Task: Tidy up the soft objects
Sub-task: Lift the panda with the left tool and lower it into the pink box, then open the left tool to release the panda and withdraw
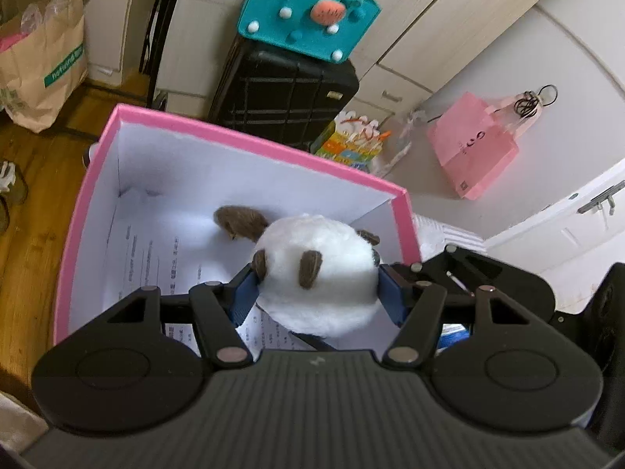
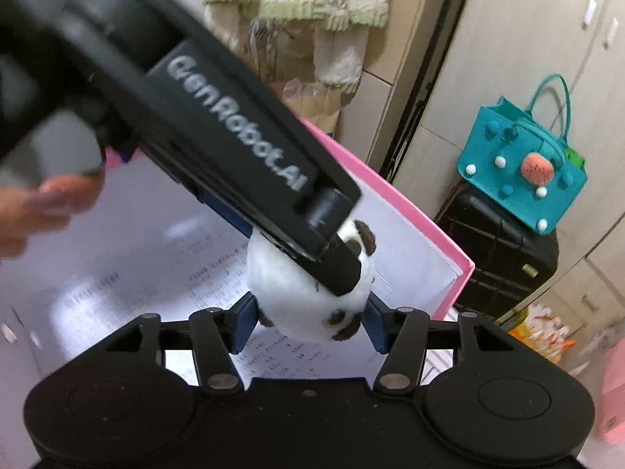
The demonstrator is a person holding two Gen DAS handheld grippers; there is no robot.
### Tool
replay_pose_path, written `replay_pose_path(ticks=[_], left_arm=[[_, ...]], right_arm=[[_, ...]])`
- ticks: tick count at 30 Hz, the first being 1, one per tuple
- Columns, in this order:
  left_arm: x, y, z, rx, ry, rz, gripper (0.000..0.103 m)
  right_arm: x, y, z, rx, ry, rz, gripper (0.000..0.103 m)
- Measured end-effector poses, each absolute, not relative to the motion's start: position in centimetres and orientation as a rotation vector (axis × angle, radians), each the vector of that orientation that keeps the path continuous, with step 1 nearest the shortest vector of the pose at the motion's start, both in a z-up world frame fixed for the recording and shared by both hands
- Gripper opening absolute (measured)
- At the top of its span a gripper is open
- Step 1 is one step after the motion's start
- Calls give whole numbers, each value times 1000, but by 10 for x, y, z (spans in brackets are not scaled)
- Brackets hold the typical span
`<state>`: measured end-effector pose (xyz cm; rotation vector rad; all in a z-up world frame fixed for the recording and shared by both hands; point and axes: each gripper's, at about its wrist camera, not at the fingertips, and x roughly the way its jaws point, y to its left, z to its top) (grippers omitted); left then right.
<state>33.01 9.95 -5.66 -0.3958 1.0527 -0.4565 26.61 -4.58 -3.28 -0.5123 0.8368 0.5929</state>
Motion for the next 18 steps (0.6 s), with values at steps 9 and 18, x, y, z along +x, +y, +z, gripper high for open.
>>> replay_pose_path(ticks=[9, 18], left_arm=[[324, 96, -61, -331, 1131, -406, 63], [310, 94, -60, -231, 1194, -311, 64]], right_arm=[[251, -30, -36, -573, 880, 665, 63], [247, -20, -34, -523, 947, 748, 69]])
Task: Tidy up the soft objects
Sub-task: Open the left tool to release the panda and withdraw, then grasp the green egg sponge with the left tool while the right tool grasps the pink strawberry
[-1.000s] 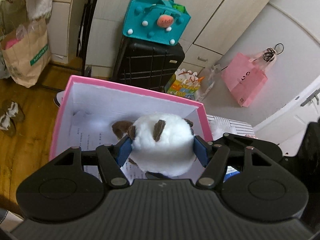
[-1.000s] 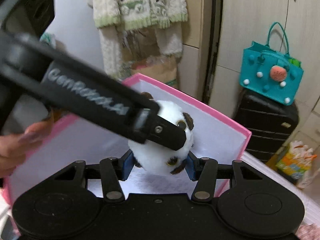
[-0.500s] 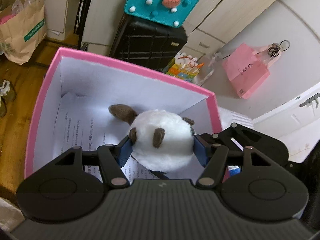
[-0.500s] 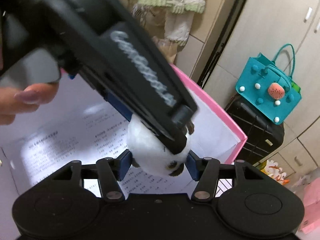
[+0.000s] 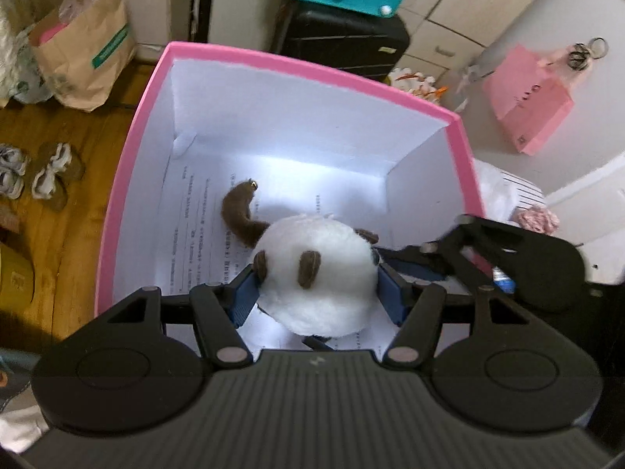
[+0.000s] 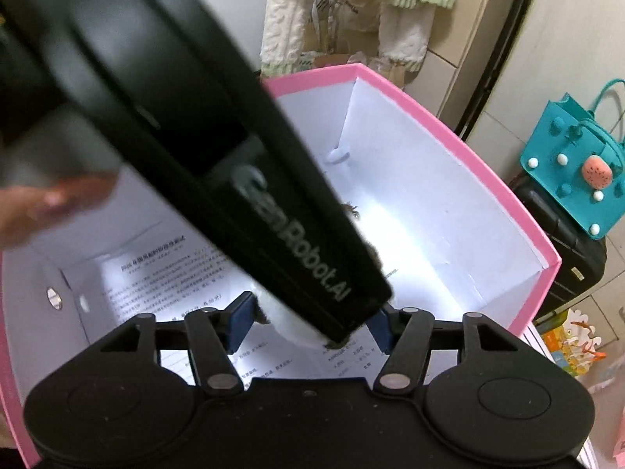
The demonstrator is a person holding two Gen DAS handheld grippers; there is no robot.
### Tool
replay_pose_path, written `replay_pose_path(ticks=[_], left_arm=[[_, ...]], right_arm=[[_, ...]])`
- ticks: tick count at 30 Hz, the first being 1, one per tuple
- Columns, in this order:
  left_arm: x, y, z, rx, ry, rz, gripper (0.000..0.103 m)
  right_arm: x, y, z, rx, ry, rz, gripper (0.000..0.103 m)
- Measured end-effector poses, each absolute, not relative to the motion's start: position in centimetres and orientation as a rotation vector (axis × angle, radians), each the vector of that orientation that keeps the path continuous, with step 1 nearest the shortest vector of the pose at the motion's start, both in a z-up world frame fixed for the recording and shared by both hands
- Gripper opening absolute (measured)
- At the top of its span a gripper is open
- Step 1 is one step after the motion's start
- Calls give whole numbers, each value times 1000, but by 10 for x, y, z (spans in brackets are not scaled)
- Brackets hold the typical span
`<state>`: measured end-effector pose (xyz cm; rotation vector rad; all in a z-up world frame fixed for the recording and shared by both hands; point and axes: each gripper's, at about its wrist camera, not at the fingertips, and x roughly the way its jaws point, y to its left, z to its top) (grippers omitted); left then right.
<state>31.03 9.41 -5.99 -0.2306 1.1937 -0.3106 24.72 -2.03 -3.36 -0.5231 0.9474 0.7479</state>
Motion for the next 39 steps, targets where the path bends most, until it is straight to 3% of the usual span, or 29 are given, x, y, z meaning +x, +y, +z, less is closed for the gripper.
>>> replay_pose_path(ticks=[5, 7, 13, 24, 39], left_arm=[[298, 94, -54, -148, 1143, -262, 68], [285, 98, -38, -146, 1087, -291, 75], [234, 103, 9, -27, 925, -298, 76], [159, 77, 53, 150, 859, -350, 78], [90, 45, 66, 237, 848, -444, 81]], right_arm=[[231, -35, -17, -554, 911, 745, 72], [223, -46, -6, -491, 913, 769, 72], [189, -89, 23, -296, 883, 786, 72], [136, -140, 68, -172, 844, 737, 72], [70, -176, 80, -156, 813, 658, 72]])
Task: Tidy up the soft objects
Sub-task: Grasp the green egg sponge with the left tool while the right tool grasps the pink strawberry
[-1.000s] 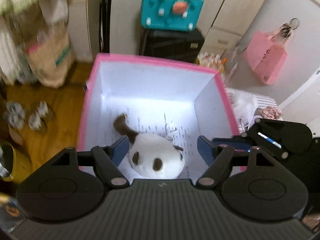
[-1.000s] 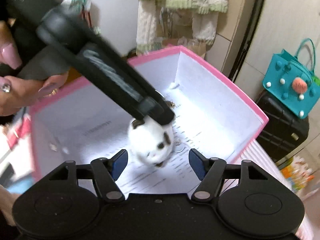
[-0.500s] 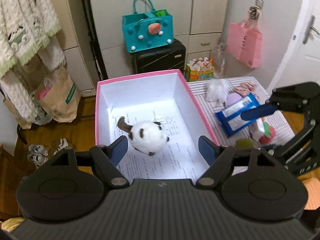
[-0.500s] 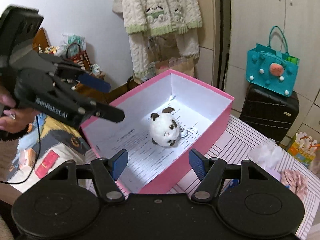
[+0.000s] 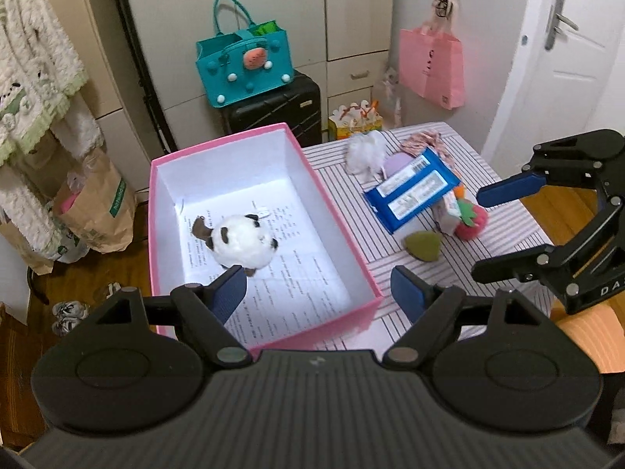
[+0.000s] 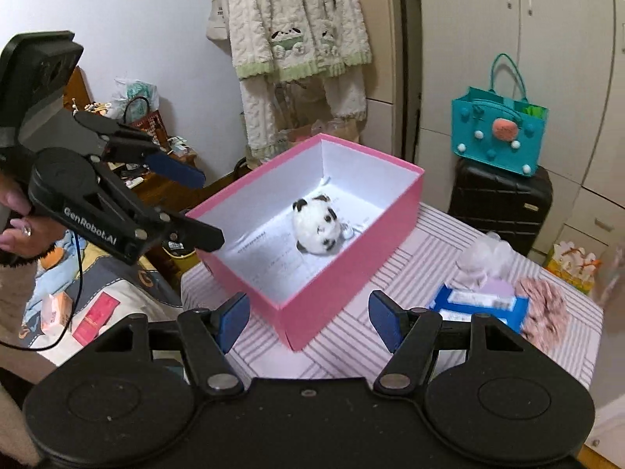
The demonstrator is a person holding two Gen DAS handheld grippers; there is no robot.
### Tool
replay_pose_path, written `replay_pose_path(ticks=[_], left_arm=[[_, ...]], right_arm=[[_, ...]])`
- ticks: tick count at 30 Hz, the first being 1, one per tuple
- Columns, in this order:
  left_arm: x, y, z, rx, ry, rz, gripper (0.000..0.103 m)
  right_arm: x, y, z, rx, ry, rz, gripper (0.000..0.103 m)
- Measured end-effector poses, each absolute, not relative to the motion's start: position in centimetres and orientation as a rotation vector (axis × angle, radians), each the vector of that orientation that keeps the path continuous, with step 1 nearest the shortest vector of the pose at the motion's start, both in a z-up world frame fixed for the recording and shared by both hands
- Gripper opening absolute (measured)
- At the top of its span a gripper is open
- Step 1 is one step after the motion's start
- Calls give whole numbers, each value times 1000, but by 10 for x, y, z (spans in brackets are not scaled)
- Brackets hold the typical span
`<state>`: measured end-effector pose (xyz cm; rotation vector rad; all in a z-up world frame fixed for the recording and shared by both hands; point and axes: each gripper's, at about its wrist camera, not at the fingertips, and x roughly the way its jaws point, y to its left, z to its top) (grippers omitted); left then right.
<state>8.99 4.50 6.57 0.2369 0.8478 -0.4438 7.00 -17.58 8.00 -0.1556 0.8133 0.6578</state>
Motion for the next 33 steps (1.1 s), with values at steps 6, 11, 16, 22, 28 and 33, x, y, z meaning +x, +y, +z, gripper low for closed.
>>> replay_pose_path(ticks=[6, 11, 16, 22, 28, 33], left_arm=[[74, 32, 65, 268, 847, -465, 83], [63, 19, 61, 293, 850, -493, 85], [62, 1, 49, 300, 878, -540, 85], [63, -22, 29, 302, 872, -599, 85], [66, -47, 9, 265, 834, -663, 84], [71, -70, -13, 246, 820, -687, 83]], right_arm=[[44, -191, 79, -169, 802, 625, 72], [26, -208, 76, -167, 793, 591, 72], [18, -226, 64, -161, 792, 538, 72], [15, -248, 41, -155, 793, 502, 72], [25, -276, 4, -127, 799, 458, 72], [39, -294, -28, -131, 764, 397, 72]])
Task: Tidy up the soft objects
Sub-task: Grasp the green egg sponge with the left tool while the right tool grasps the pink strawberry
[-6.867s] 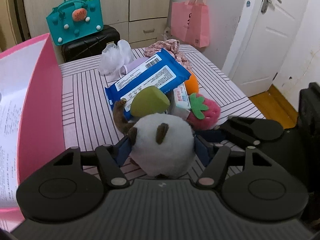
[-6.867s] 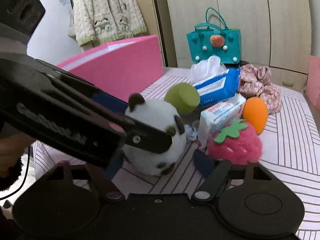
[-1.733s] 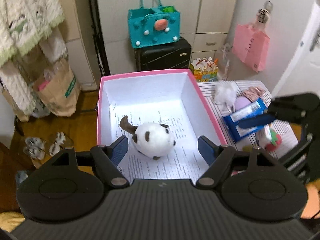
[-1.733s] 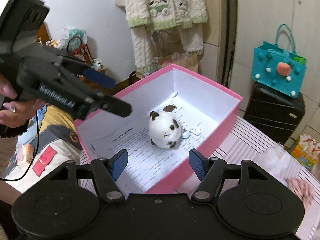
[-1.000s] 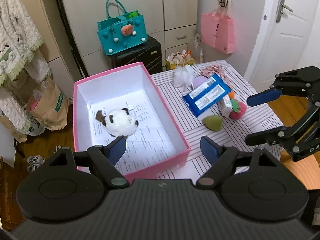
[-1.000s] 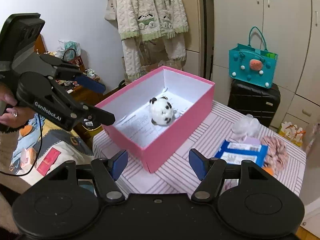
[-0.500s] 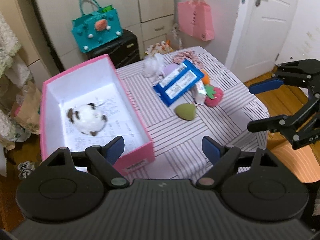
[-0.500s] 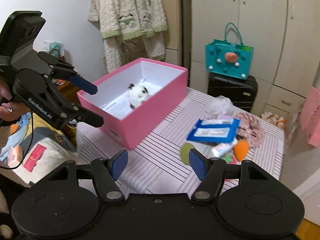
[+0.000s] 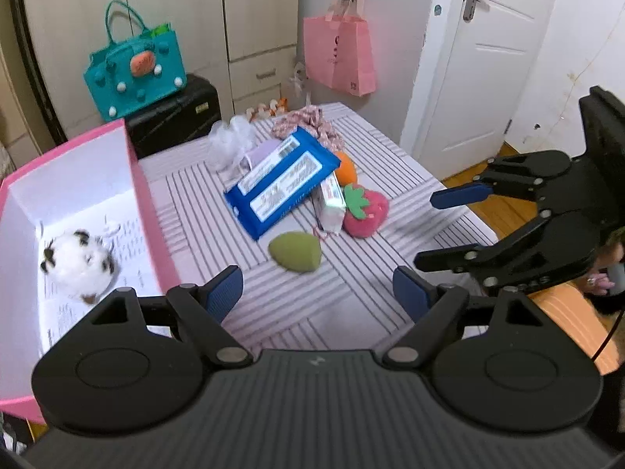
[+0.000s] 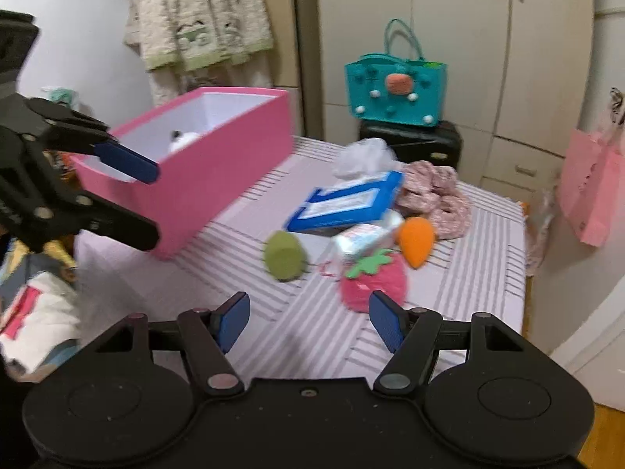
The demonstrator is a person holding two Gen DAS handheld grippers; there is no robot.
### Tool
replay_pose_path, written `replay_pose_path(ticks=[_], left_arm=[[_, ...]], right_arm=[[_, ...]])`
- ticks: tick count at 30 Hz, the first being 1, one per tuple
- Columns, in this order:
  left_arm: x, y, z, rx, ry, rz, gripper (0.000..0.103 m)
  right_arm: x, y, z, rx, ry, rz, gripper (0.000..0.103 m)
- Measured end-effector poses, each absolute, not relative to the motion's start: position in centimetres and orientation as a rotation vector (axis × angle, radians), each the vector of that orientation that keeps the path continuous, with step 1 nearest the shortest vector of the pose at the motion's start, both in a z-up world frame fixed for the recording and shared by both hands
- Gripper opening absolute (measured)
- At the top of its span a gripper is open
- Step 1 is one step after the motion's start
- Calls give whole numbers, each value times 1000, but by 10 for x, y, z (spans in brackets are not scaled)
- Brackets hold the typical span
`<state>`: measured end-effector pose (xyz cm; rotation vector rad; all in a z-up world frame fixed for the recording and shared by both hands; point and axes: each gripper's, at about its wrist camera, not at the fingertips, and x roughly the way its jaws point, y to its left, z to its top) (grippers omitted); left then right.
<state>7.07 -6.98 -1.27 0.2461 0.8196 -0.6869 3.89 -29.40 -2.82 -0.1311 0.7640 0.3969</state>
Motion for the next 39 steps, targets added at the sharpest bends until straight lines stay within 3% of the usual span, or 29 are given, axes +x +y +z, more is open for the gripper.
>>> replay_pose_path(ticks=[11, 20, 36, 39], left_arm=[[90, -100, -54, 204, 725, -645, 82], [115, -117, -91, 162, 755, -527, 77], [123, -127, -119, 191, 735, -489, 62], [128, -124, -122, 151, 761, -482, 54]], right_arm=[[70, -306, -90, -189, 703, 326, 73], [84, -306, -103, -224, 699, 327, 77], [97, -303, -105, -234, 678, 371, 78], [98, -299, -106, -263, 652, 368, 75]])
